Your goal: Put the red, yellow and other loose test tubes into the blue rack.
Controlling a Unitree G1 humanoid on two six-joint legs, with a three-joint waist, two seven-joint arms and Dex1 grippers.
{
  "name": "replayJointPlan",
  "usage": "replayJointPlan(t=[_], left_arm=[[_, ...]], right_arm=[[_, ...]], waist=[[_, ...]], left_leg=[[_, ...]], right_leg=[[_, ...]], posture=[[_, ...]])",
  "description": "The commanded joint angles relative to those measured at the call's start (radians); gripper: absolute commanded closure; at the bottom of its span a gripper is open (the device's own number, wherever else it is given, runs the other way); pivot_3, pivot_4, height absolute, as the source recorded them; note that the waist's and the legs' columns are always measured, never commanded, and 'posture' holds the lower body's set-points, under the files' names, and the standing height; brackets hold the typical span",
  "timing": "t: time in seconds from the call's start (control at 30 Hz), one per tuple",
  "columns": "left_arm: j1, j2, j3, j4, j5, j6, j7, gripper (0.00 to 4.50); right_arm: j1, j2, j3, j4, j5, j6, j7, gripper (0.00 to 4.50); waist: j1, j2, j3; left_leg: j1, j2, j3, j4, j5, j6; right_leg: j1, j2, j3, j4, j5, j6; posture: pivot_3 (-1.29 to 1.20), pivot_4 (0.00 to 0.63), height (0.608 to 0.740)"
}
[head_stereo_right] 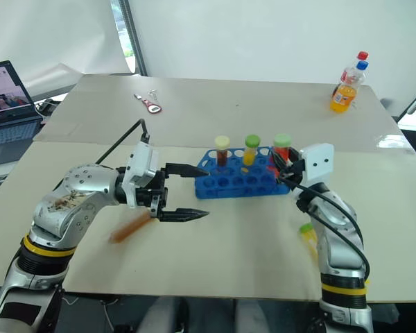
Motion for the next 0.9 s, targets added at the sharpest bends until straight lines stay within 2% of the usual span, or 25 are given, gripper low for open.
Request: replayJointPlan(t=[0.03, 0.33, 0.4, 0.63, 0.9], left_arm=[[-0.001, -0.005, 0.0, -0.035, -0.004, -0.019, -0.003, 0.0], [-0.004, -0.039, -0.001, -0.029, -0.006, -0.009, 0.026, 0.0], [-0.008, -0.051, 0.001, -0.026, -0.011, 0.002, 0.041, 0.0], [-0.012, -0.068, -0.008, -0.019, 0.008, -0.009, 0.062, 0.0], [-0.007, -0.069, -0.025, 0.006, 0.048, -0.04, 0.063, 0.0]], right_arm=[[0.017, 0.019, 0.007, -0.038, -0.007, -0.034, -0.039, 3.48], [0.101, 0.078, -0.006, -0.086, 0.022, -0.041, -0.096, 3.49], [0.109, 0.088, -0.011, -0.092, 0.033, -0.042, -0.105, 2.46], [0.148, 0.041, -0.032, -0.16, 0.049, 0.017, -0.102, 0.08], [0.286, -0.168, -0.161, -0.388, 0.227, 0.276, 0.011, 0.03]], waist=[[0.0, 0.0, 0.0], [0.0, 0.0, 0.0], [0.001, 0.0, 0.0], [0.001, 0.0, 0.0], [0.001, 0.0, 0.0]], left_leg=[[0.0, 0.0, 0.0, 0.0, 0.0, 0.0], [0.0, 0.0, 0.0, 0.0, 0.0, 0.0], [0.0, 0.0, 0.0, 0.0, 0.0, 0.0], [0.0, 0.0, 0.0, 0.0, 0.0, 0.0], [0.0, -0.001, -0.001, 0.0, 0.0, 0.0]], right_leg=[[0.0, 0.0, 0.0, 0.0, 0.0, 0.0], [0.0, 0.0, 0.0, 0.001, 0.0, 0.0], [0.0, 0.0, 0.0, 0.001, 0.0, 0.0], [0.0, 0.0, 0.0, 0.001, 0.0, 0.0], [0.0, 0.0, 0.0, 0.0, 0.0, 0.0]], posture=[[0.0, 0.15, 0.671], [0.0, 0.15, 0.671], [0.0, 0.15, 0.671], [0.0, 0.15, 0.671], [0.0, 0.15, 0.671]])
